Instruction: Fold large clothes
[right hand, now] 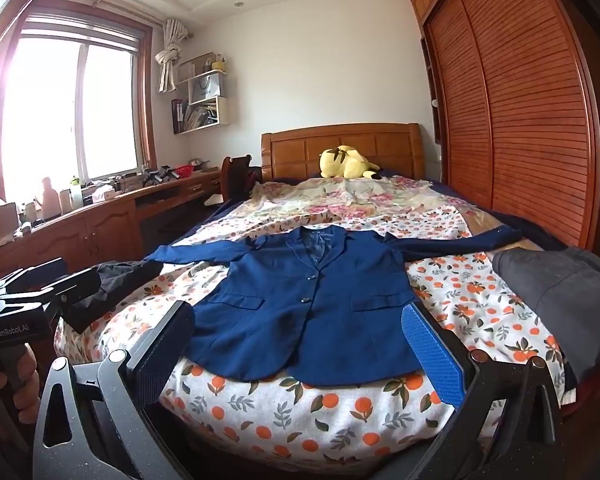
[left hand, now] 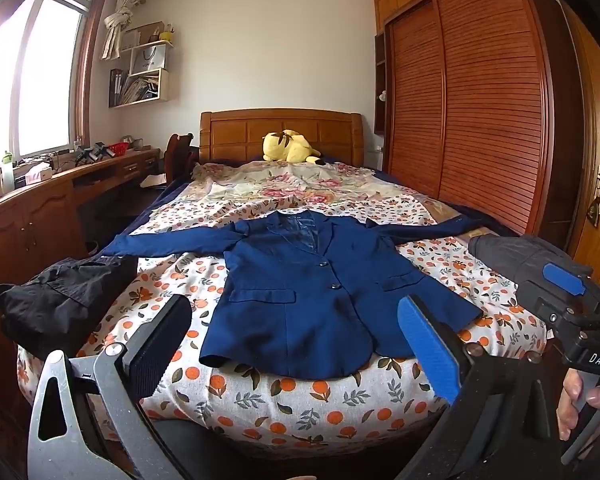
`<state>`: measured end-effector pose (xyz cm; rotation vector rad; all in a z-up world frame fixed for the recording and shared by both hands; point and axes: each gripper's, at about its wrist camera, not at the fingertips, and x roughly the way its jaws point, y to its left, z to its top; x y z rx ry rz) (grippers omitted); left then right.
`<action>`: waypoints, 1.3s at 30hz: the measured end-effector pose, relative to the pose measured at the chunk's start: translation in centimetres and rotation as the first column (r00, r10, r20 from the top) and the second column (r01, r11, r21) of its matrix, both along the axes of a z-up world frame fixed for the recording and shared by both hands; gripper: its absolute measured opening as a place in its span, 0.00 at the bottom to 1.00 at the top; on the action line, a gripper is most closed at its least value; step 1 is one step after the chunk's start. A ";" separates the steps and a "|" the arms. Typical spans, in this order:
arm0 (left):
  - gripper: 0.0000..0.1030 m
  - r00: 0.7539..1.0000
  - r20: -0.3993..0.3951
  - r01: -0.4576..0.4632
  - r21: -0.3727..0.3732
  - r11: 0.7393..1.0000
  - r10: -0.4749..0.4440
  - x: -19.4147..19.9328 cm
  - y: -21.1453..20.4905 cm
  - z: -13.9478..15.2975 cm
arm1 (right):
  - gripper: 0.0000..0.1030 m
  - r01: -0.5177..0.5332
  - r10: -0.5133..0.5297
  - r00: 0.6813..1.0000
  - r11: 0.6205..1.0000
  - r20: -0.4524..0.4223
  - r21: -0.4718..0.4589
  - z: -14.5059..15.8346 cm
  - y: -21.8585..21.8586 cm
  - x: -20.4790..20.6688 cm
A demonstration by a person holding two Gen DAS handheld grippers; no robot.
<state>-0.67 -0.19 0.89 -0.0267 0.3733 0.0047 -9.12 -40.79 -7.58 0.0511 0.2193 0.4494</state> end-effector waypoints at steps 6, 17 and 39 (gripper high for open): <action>1.00 1.000 -0.003 -0.003 -0.003 1.000 0.003 -0.1 0.5 -0.5 | 1.00 0.000 0.000 1.000 1.000 -0.010 0.006 0.0 -0.2 0.0; 1.00 1.000 -0.017 -0.008 0.005 1.000 0.008 0.2 0.6 -1.2 | 1.00 0.010 -0.010 1.000 1.000 -0.014 0.002 0.2 0.0 -0.2; 1.00 1.000 -0.018 -0.007 0.008 1.000 0.007 0.6 0.4 -1.4 | 1.00 0.009 -0.009 1.000 1.000 -0.014 0.006 0.1 -0.3 0.0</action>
